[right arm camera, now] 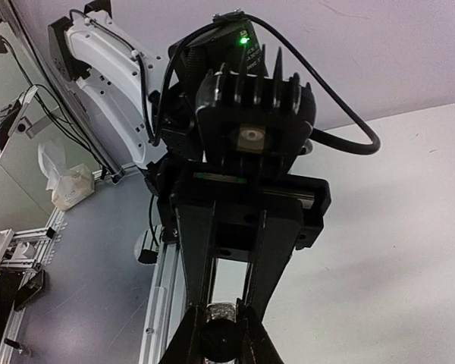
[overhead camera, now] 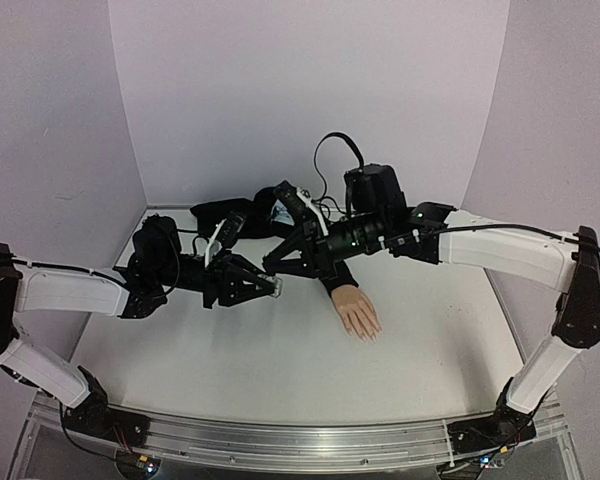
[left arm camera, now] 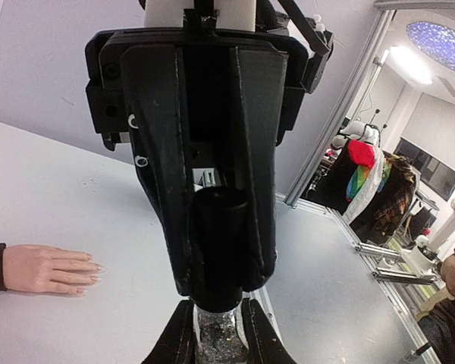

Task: Paint the nails

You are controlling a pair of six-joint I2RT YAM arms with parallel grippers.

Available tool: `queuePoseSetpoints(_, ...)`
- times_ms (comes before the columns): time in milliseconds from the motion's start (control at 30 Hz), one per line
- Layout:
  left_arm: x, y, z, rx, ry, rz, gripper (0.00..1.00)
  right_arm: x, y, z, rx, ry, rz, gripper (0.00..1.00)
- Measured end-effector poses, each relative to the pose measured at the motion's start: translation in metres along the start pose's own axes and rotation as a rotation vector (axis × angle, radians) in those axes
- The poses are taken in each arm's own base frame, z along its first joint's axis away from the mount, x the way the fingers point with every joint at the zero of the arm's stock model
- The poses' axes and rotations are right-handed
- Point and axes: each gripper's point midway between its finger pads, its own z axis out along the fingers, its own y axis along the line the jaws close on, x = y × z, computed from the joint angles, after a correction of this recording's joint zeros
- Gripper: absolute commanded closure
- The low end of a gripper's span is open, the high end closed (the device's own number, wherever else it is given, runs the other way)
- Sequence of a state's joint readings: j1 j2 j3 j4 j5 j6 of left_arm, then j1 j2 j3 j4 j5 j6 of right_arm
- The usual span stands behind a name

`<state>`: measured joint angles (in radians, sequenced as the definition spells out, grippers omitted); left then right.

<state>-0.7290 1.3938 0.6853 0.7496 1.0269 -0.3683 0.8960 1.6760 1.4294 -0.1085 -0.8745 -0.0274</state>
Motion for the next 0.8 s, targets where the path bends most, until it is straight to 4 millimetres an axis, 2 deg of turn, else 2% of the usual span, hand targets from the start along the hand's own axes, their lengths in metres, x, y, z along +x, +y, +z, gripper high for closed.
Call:
queuePoseSetpoints(33, 0.001, 0.002, 0.0, -0.005, 0.001, -0.004, 1.0, 0.001, -0.002, 0.0, 0.006, 0.001, 0.002, 0.84)
queuePoseSetpoints(100, 0.002, 0.009, 0.0, -0.04, -0.003, -0.006, 1.0, 0.003, -0.009, -0.001, 0.045, 0.001, 0.018, 0.67)
queuePoseSetpoints(133, 0.0, 0.015, -0.001, -0.075, -0.013, -0.001, 1.0, 0.004, -0.015, -0.001, 0.08, 0.004, 0.033, 0.61)
queuePoseSetpoints(233, -0.008, 0.044, -0.01, -0.232, -0.058, 0.025, 1.0, 0.013, -0.039, -0.009, 0.217, 0.022, 0.119, 0.44)
queuePoseSetpoints(300, -0.012, 0.063, -0.017, -0.352, -0.082, 0.038, 1.0, 0.017, -0.056, -0.014, 0.316, 0.022, 0.175, 0.39)
queuePoseSetpoints(400, -0.013, 0.082, -0.022, -0.503, -0.094, 0.072, 1.0, 0.02, -0.076, -0.023, 0.435, 0.009, 0.246, 0.38)
queuePoseSetpoints(533, -0.011, 0.089, -0.018, -0.63, -0.086, 0.134, 1.0, 0.022, -0.091, -0.031, 0.552, -0.016, 0.327, 0.42)
queuePoseSetpoints(633, -0.011, 0.091, -0.017, -0.692, -0.086, 0.173, 1.0, 0.019, -0.094, -0.032, 0.621, -0.036, 0.356, 0.5)
queuePoseSetpoints(800, -0.018, 0.1, -0.026, -0.783, -0.111, 0.215, 1.0, -0.002, -0.091, -0.031, 0.683, -0.097, 0.38, 0.51)
